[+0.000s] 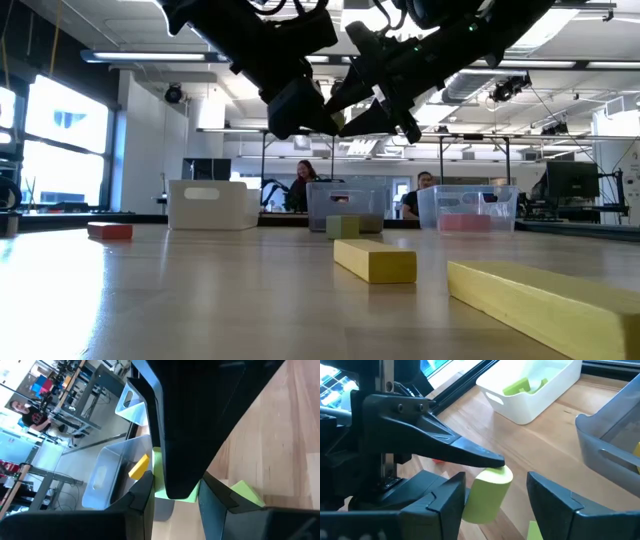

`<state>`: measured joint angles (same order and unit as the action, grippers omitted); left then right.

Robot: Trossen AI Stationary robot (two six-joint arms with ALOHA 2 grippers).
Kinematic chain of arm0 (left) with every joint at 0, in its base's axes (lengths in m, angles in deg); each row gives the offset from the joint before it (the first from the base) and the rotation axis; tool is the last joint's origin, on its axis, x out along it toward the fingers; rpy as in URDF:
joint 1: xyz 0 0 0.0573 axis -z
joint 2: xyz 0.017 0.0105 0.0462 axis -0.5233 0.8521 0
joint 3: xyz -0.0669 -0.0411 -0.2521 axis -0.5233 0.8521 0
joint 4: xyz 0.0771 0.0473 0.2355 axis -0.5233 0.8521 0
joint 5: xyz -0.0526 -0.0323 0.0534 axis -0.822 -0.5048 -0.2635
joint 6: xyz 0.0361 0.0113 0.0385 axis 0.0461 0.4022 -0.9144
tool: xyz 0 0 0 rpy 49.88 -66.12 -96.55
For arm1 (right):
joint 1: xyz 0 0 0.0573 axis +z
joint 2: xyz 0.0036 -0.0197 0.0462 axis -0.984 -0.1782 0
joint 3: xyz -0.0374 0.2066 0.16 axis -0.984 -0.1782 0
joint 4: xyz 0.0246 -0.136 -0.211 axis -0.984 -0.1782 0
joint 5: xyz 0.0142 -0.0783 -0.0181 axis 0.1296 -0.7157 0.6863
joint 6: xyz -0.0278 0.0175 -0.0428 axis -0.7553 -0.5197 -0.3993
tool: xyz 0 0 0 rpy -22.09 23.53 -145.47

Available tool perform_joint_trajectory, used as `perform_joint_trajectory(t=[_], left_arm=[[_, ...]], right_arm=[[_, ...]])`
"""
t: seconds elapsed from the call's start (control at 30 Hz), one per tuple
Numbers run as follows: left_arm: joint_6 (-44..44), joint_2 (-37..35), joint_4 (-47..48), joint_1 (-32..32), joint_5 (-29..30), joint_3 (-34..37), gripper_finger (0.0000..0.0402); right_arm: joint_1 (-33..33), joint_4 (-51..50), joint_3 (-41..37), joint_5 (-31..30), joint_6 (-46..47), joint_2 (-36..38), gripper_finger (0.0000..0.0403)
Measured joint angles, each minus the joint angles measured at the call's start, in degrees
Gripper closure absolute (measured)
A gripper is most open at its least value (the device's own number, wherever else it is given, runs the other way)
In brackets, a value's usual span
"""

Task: Sort & place blocks by color
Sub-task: Put the green block into the white bin

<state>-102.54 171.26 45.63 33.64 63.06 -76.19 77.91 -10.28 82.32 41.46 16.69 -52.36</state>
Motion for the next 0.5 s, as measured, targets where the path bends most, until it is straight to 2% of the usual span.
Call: perform_joint_trajectory(t=[0.13, 0.37, 0.5], left_arm=[[0.00, 0.00, -0.28, 0.05, -0.09, 0.00, 0.0314], [-1.64, 0.02, -1.83, 0.09, 0.35, 0.02, 0.0314], [-1.80, 0.02, -1.90, 0.09, 0.53, 0.02, 0.0314]], right_arm=[[-0.04, -0.02, 0.02, 1.55, -0.05, 0.00, 0.0235], [-0.11, -0.29, 0.02, 3.64, -0.73, 0.07, 0.0324], [-0.13, -0.66, 0.02, 3.91, -1.64, 0.09, 0.0353]])
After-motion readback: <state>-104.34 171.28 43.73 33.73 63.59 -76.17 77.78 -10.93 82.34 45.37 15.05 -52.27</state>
